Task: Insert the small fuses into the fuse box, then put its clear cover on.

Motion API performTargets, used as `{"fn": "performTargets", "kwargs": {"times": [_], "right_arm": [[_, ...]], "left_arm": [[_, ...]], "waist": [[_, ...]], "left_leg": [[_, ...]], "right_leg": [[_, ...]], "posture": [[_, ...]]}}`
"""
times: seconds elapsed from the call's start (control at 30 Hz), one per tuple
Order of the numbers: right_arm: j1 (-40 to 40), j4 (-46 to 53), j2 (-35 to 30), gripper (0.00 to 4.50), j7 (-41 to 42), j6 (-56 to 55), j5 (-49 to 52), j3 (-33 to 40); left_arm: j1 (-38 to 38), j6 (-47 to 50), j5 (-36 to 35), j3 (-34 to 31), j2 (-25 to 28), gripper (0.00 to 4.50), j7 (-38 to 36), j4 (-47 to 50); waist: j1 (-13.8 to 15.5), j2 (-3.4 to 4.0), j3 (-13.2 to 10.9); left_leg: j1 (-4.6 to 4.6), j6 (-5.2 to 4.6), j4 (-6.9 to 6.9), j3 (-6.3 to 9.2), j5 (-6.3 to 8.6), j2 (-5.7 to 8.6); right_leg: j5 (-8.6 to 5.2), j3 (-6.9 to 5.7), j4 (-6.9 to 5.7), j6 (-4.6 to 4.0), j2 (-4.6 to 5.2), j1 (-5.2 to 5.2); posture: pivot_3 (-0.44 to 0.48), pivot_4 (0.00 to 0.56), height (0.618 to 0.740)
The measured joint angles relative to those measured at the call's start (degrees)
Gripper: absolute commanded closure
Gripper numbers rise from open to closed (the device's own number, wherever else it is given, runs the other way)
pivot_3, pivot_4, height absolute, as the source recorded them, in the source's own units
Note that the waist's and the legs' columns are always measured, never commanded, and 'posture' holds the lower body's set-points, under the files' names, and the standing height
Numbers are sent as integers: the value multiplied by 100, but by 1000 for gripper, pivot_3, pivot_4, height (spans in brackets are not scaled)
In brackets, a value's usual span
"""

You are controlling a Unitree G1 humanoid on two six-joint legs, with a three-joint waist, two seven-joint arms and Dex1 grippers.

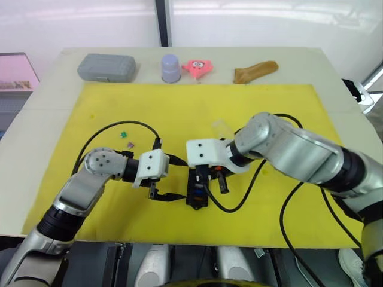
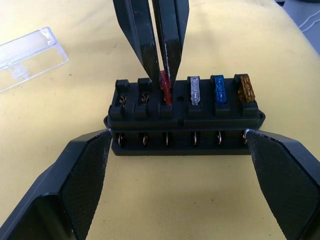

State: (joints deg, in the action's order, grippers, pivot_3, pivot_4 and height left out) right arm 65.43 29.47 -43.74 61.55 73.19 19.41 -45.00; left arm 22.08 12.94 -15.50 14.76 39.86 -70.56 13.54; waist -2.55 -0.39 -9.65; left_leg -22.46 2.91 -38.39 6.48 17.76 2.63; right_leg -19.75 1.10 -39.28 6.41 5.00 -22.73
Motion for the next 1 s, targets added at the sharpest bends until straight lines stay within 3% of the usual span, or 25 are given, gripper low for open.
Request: {"fn": "performTargets", "kwargs": {"times": [1.0], "right_arm": [[38,-137,34,4500,-147,-106,-5,-170]], "left_arm": [[9,12,-1,1,-14,30,40,7]], "waist": [[-3,0,0]], "left_leg": [[0,0,1,0,0,0]], "right_leg": [[0,0,0,0,0,-1]], "posture": [[0,150,740]]}}
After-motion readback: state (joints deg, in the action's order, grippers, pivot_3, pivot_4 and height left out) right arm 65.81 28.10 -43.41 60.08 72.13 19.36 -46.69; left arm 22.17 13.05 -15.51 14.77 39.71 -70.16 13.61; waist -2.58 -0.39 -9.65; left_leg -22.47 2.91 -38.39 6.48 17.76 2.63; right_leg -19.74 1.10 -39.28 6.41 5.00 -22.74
